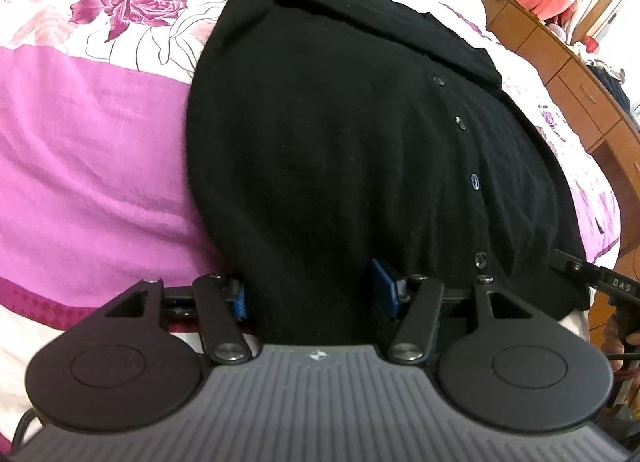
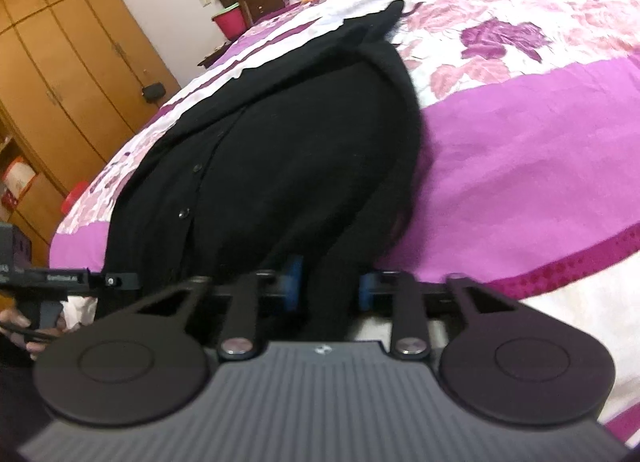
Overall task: Fold small clothes
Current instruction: 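Grasp the hem end of the black cardigan strip with both grippers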
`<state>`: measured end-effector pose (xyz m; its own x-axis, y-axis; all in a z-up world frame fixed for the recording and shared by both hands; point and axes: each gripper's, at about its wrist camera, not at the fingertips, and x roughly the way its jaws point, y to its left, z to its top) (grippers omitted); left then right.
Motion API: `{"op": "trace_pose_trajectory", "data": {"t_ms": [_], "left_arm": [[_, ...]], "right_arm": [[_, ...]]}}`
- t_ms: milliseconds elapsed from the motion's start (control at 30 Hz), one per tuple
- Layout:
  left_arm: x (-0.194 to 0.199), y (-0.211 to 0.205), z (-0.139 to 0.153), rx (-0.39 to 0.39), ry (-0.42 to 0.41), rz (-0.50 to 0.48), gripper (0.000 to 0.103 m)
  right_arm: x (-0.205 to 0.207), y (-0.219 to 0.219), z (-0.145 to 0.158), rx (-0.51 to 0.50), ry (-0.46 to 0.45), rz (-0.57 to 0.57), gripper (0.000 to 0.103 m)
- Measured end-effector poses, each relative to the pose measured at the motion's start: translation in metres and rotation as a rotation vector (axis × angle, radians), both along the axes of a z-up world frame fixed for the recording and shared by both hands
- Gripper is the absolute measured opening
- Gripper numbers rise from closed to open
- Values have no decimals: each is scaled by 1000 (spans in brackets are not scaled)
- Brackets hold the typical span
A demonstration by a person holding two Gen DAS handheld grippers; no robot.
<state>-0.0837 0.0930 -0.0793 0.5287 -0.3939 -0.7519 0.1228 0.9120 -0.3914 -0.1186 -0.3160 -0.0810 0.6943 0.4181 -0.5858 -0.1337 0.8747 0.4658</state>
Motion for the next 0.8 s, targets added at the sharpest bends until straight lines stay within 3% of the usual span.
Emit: {"op": "trace_pose_trajectory", "data": {"t_ms": [33,100,167,433,800], "left_arm": [[-1,0,1,2,-4,6,52],[-3,2,2,-31,0,8,22],[-5,8,5,-91,5,20,12],[-12,18,29,-229,-75,31,8],[-1,33,71,-351,-194,72,7]], "right_arm": [[-1,-3,-1,23,3,-5,12],[-2,-6,-1,70,3,-13,10],[-4,-9,1,117,-7,-24,9],[-11,-22,19,278,-85,-55,9],[7,-24,48,375,-196,-104,9]]}}
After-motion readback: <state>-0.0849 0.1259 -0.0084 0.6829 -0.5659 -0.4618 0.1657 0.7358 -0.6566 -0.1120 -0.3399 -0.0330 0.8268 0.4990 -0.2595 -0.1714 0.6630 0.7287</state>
